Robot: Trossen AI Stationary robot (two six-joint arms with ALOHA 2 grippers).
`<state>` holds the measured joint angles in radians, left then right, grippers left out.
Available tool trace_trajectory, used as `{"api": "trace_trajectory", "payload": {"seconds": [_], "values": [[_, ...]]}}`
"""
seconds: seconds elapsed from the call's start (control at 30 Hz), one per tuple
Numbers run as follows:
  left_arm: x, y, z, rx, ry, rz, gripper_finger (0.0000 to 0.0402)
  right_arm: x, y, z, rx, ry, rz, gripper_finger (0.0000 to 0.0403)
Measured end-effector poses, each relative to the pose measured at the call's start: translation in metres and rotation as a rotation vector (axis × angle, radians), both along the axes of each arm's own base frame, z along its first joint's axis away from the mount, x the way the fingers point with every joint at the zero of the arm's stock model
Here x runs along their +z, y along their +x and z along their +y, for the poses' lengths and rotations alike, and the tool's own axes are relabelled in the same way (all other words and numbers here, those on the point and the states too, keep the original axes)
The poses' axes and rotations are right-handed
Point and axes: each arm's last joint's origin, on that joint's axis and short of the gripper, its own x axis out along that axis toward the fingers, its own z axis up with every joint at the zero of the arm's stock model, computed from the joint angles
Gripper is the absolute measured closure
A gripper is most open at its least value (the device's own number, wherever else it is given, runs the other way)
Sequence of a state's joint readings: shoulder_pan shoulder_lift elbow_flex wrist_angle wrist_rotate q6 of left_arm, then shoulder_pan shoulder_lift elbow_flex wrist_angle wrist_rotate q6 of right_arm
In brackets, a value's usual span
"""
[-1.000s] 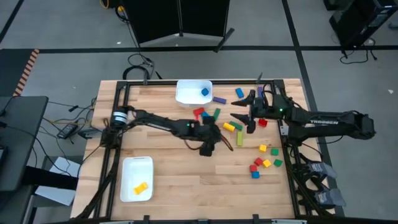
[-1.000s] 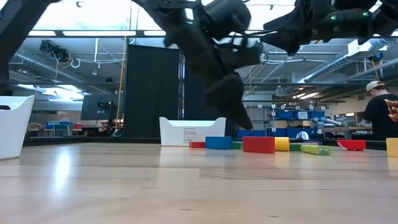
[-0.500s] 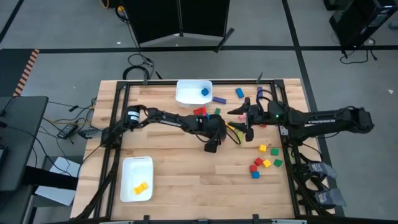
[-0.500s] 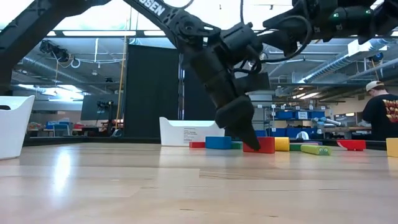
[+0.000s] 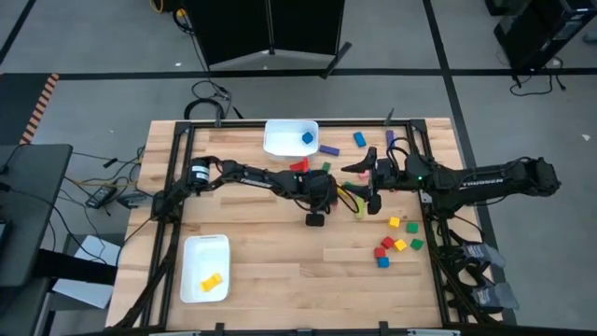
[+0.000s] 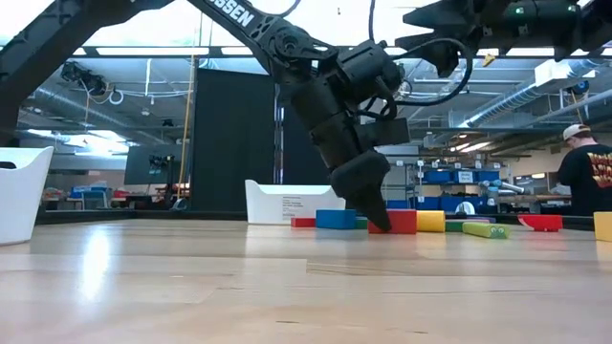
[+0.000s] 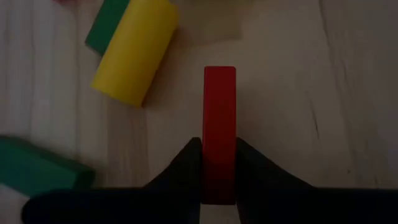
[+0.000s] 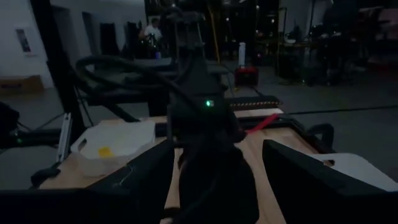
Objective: Sort blocks by size
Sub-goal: Put the red rectangular block into the bottom white bin
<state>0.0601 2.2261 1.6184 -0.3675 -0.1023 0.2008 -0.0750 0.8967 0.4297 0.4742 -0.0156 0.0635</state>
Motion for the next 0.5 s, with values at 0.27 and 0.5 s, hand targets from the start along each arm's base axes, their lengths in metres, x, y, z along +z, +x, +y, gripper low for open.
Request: {"api": "trace_trajectory", "payload": {"seconds": [0.27,0.5], "values": [[0.043,-0.013,-0.033,0.043,0.031,-0.031,0.0339,0.011,0.000,0.009,0.047,-0.001,-0.108,0.0147],[0.097,-0.062,-0.087,0.018,0.007,-0.182,0.0339,0.024,-0.003,0.024,0.168,-0.035,-0.251,0.0147]]}}
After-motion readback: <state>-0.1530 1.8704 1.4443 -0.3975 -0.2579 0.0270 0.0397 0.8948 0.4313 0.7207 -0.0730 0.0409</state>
